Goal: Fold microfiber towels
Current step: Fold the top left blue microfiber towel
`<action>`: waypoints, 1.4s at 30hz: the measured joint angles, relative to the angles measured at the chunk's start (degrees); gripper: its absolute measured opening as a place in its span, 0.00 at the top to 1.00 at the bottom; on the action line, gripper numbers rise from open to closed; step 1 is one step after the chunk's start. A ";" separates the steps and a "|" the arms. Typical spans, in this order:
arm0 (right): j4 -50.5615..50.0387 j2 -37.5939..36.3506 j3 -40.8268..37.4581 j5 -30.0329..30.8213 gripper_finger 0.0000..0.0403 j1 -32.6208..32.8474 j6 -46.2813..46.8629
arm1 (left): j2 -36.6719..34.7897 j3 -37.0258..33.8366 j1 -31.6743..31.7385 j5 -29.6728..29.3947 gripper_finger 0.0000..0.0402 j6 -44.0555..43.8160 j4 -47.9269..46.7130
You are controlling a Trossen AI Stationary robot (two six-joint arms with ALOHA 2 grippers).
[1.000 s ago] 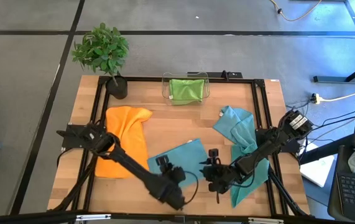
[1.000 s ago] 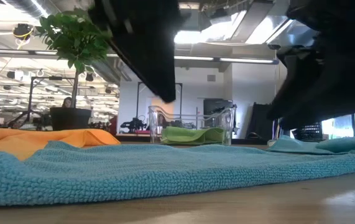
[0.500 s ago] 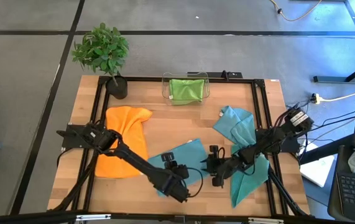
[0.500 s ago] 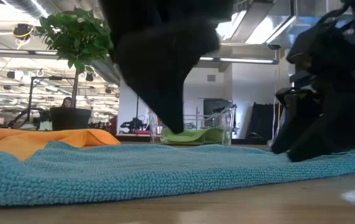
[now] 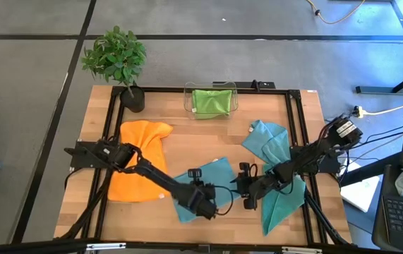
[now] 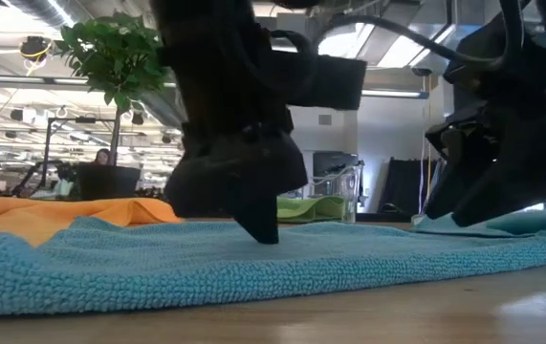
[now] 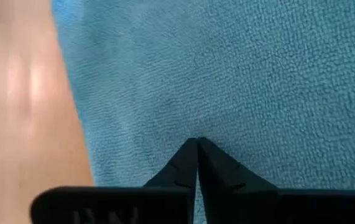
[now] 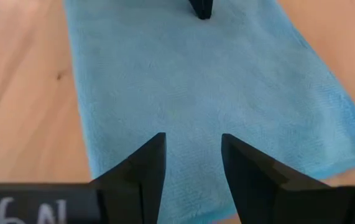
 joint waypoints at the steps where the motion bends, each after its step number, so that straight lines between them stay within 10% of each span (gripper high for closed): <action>1: -0.64 -0.56 0.00 -0.02 0.61 0.05 0.45 | -0.03 0.02 0.22 0.45 0.99 0.55 0.00; 28: 5.01 1.55 0.02 -4.92 0.61 -3.51 2.55 | -14.08 -24.69 -2.88 3.33 1.00 -2.76 24.37; 42: 3.42 3.21 0.04 -7.50 0.61 -8.41 4.20 | -14.40 -25.12 -1.45 8.56 1.00 -3.68 28.49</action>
